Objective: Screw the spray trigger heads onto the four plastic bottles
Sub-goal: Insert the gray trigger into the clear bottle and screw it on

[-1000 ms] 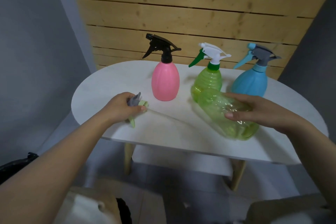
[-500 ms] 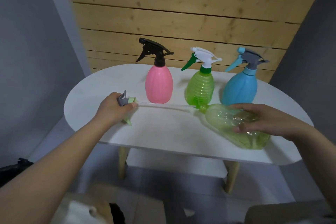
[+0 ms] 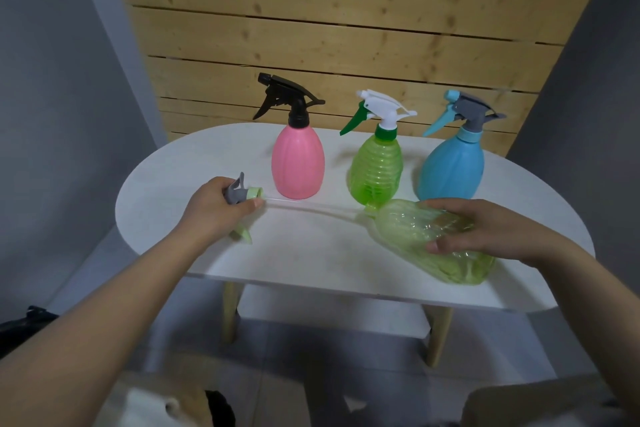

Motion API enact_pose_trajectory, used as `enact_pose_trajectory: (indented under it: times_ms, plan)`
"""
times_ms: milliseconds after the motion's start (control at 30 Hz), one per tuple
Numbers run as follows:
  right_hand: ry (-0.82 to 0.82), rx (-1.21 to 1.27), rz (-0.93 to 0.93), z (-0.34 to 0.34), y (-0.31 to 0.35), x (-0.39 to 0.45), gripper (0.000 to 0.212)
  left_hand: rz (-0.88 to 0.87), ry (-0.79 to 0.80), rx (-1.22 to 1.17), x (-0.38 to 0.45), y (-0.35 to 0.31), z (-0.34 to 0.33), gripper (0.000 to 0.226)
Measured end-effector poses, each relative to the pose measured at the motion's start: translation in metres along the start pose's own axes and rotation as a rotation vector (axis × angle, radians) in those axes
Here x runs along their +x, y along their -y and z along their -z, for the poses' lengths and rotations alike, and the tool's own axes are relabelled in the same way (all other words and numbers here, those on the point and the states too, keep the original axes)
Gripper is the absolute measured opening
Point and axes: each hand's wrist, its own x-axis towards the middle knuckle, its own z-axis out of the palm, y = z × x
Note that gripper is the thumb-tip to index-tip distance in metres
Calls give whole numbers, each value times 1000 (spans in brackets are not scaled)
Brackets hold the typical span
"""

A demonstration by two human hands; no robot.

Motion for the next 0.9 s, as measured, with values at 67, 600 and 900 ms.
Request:
enact_pose_trajectory:
  times_ms: [67, 600, 900]
  plan:
    - [6, -8, 7, -2, 1, 1, 48, -14, 19, -29, -1, -2, -1, 41]
    - [-17, 77, 14, 10, -1, -2, 58, 65, -53, -81, 6, 3, 4, 37]
    - [-24, 90, 25, 10, -4, 1, 58, 66, -78, -78, 6, 0, 2, 43]
